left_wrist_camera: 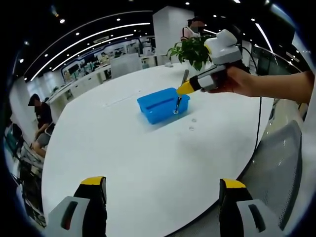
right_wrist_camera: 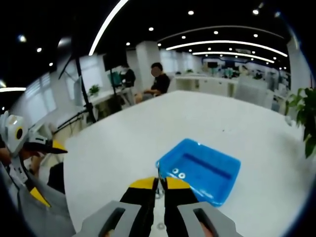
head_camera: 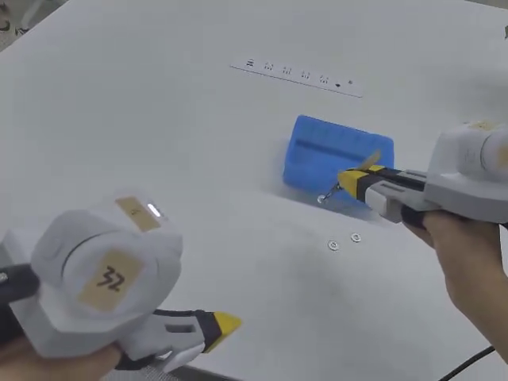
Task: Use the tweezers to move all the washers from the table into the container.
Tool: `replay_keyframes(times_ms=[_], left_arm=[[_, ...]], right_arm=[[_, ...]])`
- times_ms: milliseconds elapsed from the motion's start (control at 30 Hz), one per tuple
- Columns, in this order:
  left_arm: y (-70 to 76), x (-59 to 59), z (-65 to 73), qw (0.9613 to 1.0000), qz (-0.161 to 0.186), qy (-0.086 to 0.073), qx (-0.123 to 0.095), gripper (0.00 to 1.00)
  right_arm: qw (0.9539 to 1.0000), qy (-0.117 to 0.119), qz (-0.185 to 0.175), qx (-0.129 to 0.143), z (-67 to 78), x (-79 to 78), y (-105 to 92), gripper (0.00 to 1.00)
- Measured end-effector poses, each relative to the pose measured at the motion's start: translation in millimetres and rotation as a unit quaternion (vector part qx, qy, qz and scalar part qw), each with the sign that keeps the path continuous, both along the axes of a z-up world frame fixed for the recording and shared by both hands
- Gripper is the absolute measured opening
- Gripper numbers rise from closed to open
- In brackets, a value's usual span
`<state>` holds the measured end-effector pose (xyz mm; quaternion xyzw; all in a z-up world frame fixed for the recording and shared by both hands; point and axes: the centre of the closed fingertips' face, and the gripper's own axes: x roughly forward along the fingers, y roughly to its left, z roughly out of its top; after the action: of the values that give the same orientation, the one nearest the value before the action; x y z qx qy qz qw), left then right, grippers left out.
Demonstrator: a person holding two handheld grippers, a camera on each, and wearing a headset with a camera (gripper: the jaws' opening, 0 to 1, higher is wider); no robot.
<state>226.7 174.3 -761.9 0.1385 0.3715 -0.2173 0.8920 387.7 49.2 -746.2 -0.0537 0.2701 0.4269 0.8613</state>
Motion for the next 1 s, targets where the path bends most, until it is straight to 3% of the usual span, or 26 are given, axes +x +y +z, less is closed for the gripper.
replay_keyframes(times_ms=[633,1000], left_arm=[[0.2,1.5,1.3,0.9999,0.008,-0.001,-0.009,0.98],[1.0,1.1,1.9,0.9999,0.008,-0.001,-0.008,0.99]], right_arm=[[0.9981,-0.015,-0.055,0.023,11.4,39.1,-4.3,0.02],[0.9973,-0.016,-0.071,0.004,-9.1,67.6,-3.9,0.02]])
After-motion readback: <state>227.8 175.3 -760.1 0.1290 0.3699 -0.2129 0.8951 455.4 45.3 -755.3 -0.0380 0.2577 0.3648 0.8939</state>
